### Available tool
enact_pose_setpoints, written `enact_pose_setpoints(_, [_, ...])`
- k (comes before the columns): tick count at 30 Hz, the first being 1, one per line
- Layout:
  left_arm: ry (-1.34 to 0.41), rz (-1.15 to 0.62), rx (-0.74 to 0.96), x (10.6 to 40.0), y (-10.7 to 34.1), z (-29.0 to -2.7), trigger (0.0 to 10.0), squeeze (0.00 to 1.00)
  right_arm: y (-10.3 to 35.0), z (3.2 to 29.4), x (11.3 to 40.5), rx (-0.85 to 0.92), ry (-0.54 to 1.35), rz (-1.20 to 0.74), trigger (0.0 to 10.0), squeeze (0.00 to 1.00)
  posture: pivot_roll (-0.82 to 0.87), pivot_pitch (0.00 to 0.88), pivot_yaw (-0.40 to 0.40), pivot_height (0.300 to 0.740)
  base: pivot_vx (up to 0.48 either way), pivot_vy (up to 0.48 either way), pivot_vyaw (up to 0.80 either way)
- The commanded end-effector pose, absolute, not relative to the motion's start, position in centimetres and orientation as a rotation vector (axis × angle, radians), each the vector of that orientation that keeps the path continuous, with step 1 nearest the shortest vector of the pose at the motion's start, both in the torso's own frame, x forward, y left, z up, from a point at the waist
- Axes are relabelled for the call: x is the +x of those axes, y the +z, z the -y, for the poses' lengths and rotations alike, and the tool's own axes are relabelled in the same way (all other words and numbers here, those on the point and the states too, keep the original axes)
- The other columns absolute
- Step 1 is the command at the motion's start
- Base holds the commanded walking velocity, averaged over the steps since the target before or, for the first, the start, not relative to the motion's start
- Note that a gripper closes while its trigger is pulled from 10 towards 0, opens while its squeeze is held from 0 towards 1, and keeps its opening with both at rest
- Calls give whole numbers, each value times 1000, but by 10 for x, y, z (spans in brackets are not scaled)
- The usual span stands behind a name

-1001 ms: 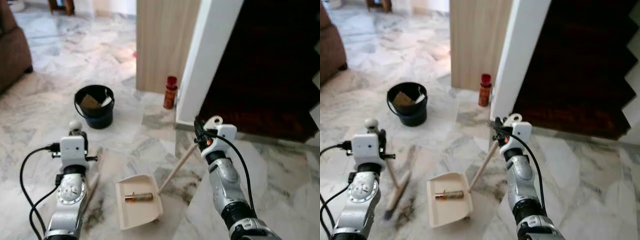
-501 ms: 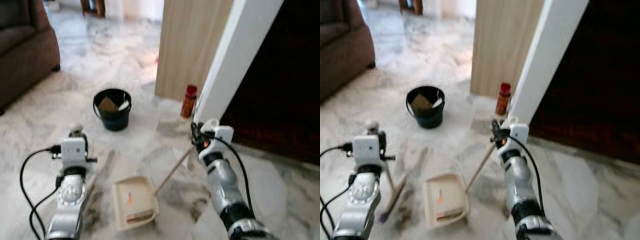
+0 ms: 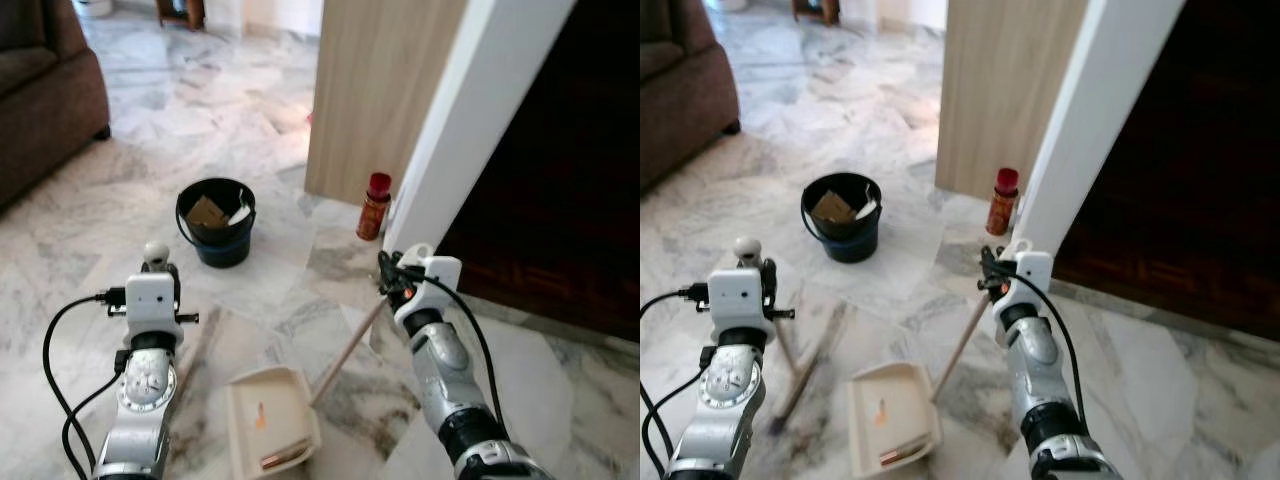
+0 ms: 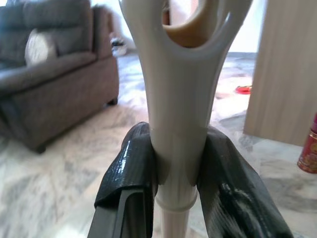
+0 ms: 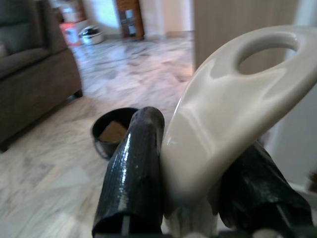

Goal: Sweep floor

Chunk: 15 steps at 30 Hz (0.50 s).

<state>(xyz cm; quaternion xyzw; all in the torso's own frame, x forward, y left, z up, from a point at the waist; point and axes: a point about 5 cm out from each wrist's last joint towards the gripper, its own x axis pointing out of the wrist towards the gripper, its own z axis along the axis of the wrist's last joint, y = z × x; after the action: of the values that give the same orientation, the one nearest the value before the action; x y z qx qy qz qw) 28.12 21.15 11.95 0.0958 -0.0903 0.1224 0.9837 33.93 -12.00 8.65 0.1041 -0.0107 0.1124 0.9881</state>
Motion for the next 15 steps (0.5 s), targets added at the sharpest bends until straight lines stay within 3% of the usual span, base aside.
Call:
enact_pose_setpoints(1, [261,214,238,281,128,-215,10000,0,97,121,343,219,220,65,10000,0,201,95,-104,740,289,0,0])
enact_pose_setpoints(9, [270,210,240,280,128,-216,10000,0,96,120,342,209,223,70,10000,0,202,105,-104,740,301,0,0])
enact_pose_setpoints(15, [274,208,240,279,128,-217,10000,0,97,120,342,207,226,73,10000,0,203,108,-106,740,301,0,742])
